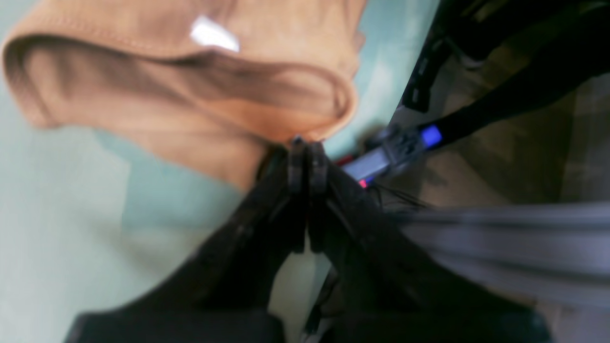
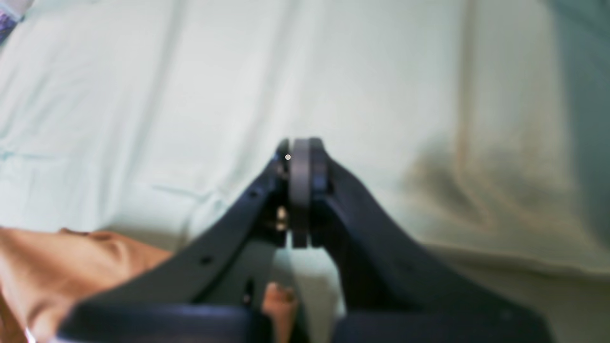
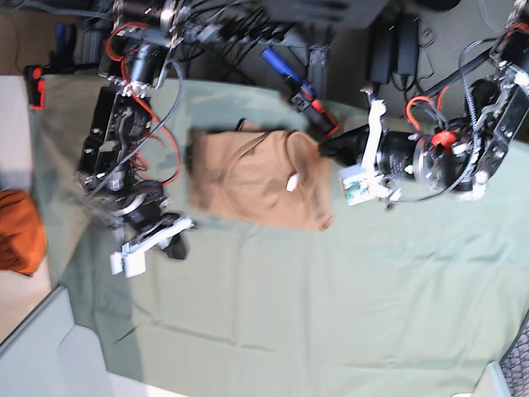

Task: Fold the T-shirt properly
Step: 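Press the folded bundle with both grippers to square its edges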

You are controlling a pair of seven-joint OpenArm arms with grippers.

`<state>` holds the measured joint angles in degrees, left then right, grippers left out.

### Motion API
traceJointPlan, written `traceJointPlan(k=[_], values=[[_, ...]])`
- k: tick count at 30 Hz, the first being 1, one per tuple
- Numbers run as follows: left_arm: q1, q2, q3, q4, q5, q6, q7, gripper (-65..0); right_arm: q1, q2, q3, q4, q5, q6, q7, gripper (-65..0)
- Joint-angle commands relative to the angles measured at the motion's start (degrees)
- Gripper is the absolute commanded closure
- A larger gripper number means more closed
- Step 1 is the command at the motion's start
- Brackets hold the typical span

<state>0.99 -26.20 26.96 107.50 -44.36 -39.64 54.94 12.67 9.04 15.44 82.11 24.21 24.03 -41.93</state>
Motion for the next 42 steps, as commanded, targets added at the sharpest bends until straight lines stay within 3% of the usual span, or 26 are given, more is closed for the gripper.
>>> traceJointPlan(k=[1,7,14,18,23,26,29,35,42], values=[[-0.74,0.15,-0.28,0.76,-0.46,-0.36,-1.11,0.0,1.86,0.46,-0.07,-0.72,0.61,7.34,1.33,0.0],[-0.63,0.61,-0.17,0.33,-0.07,-0.36,-1.11,0.0,4.90,0.48,-3.65,-8.04,-1.01,7.34,2.91,0.0],[-0.66,0.24,-0.20,-0.04,0.92,-0.36,-0.90,0.0,6.23,0.46,-13.68,-8.87,-3.63,7.32,3.41,0.0],[-0.68,-2.82,-0.85,3.04,0.87,-0.36,-0.50,0.0,6.19,0.46,-15.85,-9.35,-7.23,7.32,4.13,0.0],[-0.63,-6.21,-1.05,10.95,-1.51,-0.36,-0.48,0.0,5.92,0.46,-15.82,-9.38,-7.45,7.28,4.44,0.0],[-0.48,-5.49,-0.07,10.60,-1.20,-0.36,-0.70,0.0,5.90,0.50,-15.72,-9.38,-7.50,7.30,4.42,0.0],[0.22,-2.58,0.52,10.25,3.21,-0.36,-1.40,0.0,5.92,0.44,-15.65,-9.38,-7.50,7.28,4.42,0.0],[0.26,1.81,2.25,4.85,3.32,-0.36,-1.62,0.0,5.86,0.44,-15.67,-9.40,-7.52,7.28,4.33,0.0],[0.00,2.71,6.88,1.55,4.31,-0.36,-2.69,0.0,5.88,0.44,-15.67,-9.38,-7.50,7.28,4.24,0.0]])
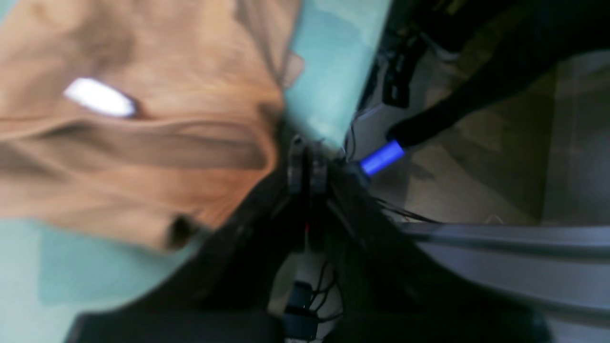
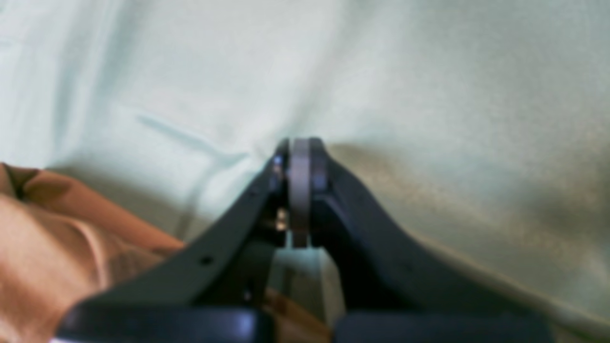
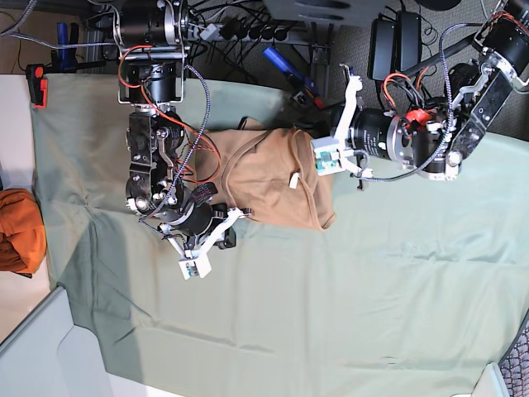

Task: Fold the T-shirt properly
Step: 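Press the folded bundle with both grippers to square its edges, then push the folded bundle with both grippers toward the blue-and-red tool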

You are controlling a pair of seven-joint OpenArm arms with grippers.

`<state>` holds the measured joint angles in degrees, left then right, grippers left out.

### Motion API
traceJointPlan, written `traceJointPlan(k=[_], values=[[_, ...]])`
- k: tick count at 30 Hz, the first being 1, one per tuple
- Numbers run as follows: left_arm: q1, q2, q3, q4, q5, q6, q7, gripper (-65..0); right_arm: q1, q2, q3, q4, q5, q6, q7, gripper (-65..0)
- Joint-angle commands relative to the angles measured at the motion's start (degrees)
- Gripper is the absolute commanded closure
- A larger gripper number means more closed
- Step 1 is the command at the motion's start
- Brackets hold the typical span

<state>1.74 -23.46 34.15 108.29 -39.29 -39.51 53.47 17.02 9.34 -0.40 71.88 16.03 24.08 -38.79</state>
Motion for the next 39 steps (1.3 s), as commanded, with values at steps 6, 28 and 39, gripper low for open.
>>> traceJointPlan(k=[6,28,39], values=[[-0.87,0.00,0.83,-0.68,6.62,-0.49,-7.91,0.0,1.53,0.15,0.17,0.85,0.68,7.23,1.09,0.0],[-10.86,-0.46,0.81,-19.23,10.60,-0.49,-10.71,0.0,-0.24,0.85,0.17,1.46,6.51,7.26,-6.95,0.0],[-16.20,-2.23,0.83,-19.54,10.86,-0.49,-13.05,0.0,-11.32,4.46,0.17,12.52,11.41,7.26,-8.90,0.0]])
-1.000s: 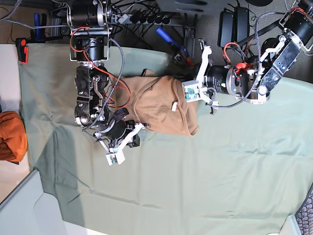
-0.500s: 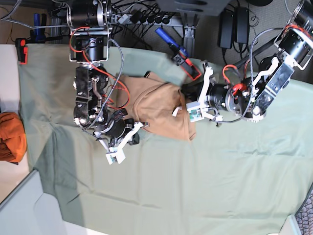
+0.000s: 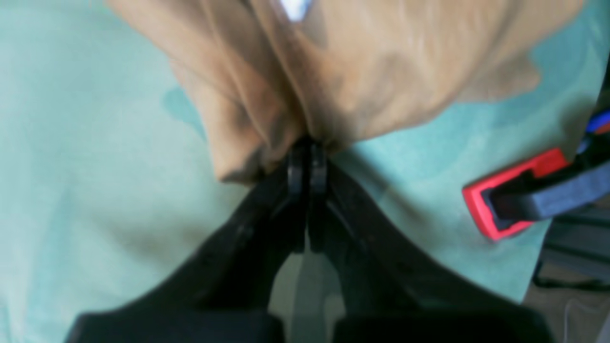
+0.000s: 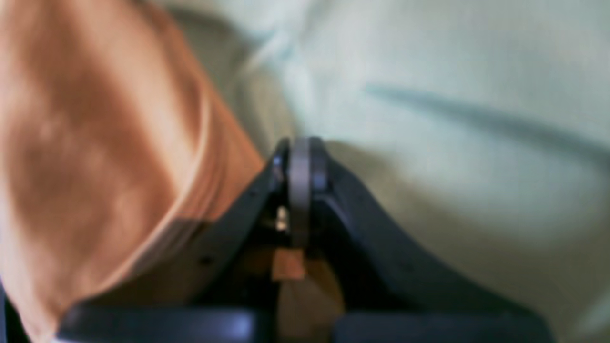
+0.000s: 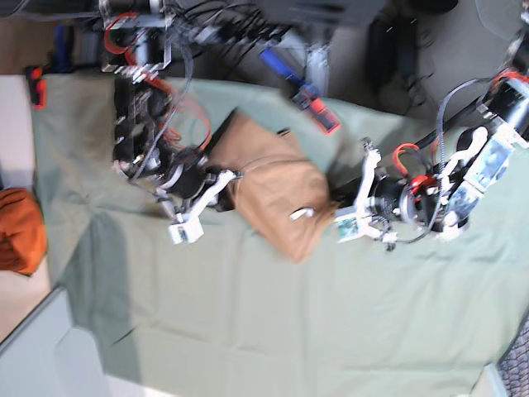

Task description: Fold the T-shirt properly

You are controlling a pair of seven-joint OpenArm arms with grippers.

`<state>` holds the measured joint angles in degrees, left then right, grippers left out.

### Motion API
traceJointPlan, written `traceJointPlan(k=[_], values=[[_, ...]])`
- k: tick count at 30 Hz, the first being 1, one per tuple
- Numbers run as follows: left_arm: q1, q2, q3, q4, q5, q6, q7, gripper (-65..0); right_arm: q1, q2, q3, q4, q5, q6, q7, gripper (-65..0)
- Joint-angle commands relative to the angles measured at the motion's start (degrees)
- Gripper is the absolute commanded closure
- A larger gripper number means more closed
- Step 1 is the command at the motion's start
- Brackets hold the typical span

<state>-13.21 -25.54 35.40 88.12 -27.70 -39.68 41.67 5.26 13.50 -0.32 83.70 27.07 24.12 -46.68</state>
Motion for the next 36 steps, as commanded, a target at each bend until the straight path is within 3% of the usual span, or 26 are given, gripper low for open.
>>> traceJointPlan(k=[1,6,12,22,26,32,36], values=[[-1.25,-0.02,-0.42,0.35,-0.72,-0.32,-1.70,0.0,-0.90,0.31,0.09,2.01,0.94,7.21,-1.44,0.0],[-1.44,1.90,-0.42,-3.17,-0.72,-0.32,-2.14,0.0,-6.99,0.28,0.11,7.72,1.46,7.21,-1.60,0.0],[-4.83,6.58,-0.42,-10.54,-0.72,-0.32,-2.69,0.0,-12.15,-0.68,0.15,12.46,2.58,7.21,-1.60,0.0],[-12.35,13.22,-0.42,-19.78,-0.74,-0.32,-2.58,0.0,-14.62,-3.23,0.13,15.37,2.56,7.21,-1.60,0.0],[-13.94,12.92,-0.55,-20.02,-1.70,-0.32,-1.86,0.0,-14.60,-3.19,0.96,15.37,2.43,7.21,-1.60,0.0],[-15.28,8.74,-5.18,-15.34,-17.90,-0.32,7.48,0.0,-14.51,-3.15,8.02,15.91,2.43,7.21,-1.84,0.0],[-12.09,3.89,-10.82,-8.24,-22.40,-0.32,12.20,0.0,-14.53,-1.25,12.55,16.17,6.36,7.23,-3.67,0.0]])
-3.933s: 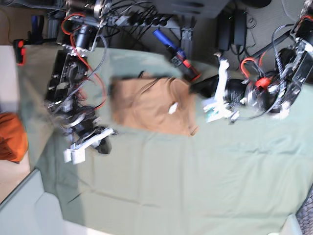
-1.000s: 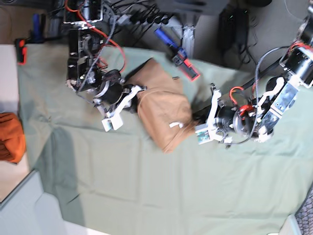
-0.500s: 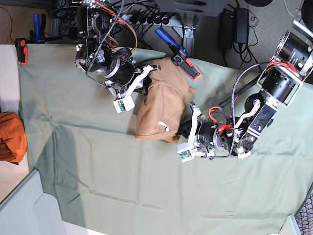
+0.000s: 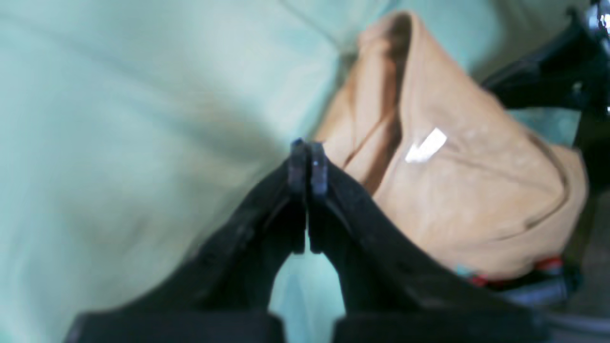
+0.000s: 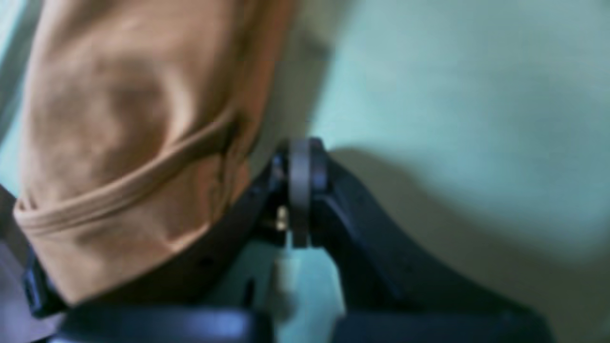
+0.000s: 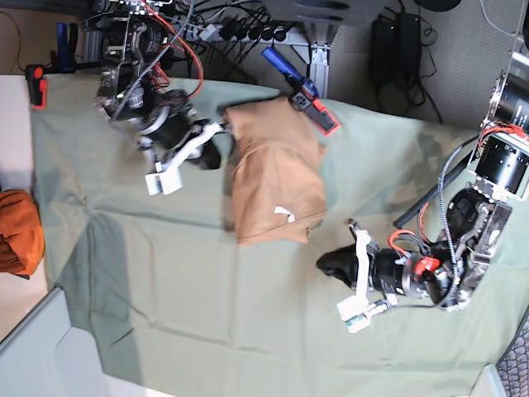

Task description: Fold the T-shirt properly

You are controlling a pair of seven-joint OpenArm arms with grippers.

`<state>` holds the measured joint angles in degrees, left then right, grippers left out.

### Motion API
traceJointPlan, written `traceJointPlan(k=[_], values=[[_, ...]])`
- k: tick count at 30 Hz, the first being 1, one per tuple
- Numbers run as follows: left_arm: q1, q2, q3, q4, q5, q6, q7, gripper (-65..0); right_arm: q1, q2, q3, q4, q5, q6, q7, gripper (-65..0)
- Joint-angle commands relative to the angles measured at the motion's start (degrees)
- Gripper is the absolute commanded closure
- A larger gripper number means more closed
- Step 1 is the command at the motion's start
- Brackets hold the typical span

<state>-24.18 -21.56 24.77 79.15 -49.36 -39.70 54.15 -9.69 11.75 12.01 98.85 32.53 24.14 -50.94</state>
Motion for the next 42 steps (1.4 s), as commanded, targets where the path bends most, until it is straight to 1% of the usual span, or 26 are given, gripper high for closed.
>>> traceJointPlan(k=[1,6,11,15,18,21,24,28,32,37,39,42], values=[[0.11,-1.62,-0.92,2.45,-1.05,-0.30,-0.28,0.0,0.35,1.22,1.03,1.03,2.08,7.21,0.17,0.0],[8.39,-8.92,-4.31,10.64,-1.16,-0.30,0.09,0.0,-1.86,5.09,2.82,1.14,6.08,7.21,-1.36,0.0],[19.30,-15.43,-12.09,19.61,-4.44,-0.30,1.64,0.0,-7.45,8.11,2.91,3.28,6.93,7.21,-1.84,0.0],[30.08,-18.80,-19.41,27.43,-5.73,-0.30,1.86,0.0,-13.38,10.12,2.93,5.86,6.95,7.21,-1.84,0.0],[37.79,-20.02,-23.23,31.54,-5.70,-0.30,2.29,0.0,-17.44,10.45,2.93,6.32,6.95,7.21,-1.84,0.0],[45.53,-20.06,-25.86,32.63,-5.70,-0.30,2.29,0.0,-21.64,10.27,2.91,6.32,7.89,7.21,-1.81,0.0],[52.46,-20.02,-26.73,32.59,-5.07,-0.30,2.23,0.0,-25.53,10.29,2.91,6.32,8.00,7.21,-1.77,0.0],[60.81,-19.56,-26.73,32.33,-0.48,-0.30,1.07,0.0,-30.45,10.27,2.91,6.25,7.89,7.21,-1.49,0.0],[66.62,-17.38,-26.71,28.15,3.34,-0.30,-1.03,0.0,-34.29,10.27,2.91,5.25,7.43,7.19,-0.44,0.0],[67.84,-13.51,-26.60,15.10,7.28,-0.30,-5.44,0.0,-34.73,10.27,2.80,-1.88,3.87,7.17,3.06,0.0],[66.93,-11.93,-26.60,8.55,8.55,-0.30,-7.32,0.0,-34.12,10.29,2.80,-5.99,2.73,7.13,5.09,0.0],[63.58,-9.57,-25.97,-1.73,10.60,-0.30,-7.43,0.0,-31.52,10.27,2.43,-12.96,1.46,6.95,5.31,0.0]])
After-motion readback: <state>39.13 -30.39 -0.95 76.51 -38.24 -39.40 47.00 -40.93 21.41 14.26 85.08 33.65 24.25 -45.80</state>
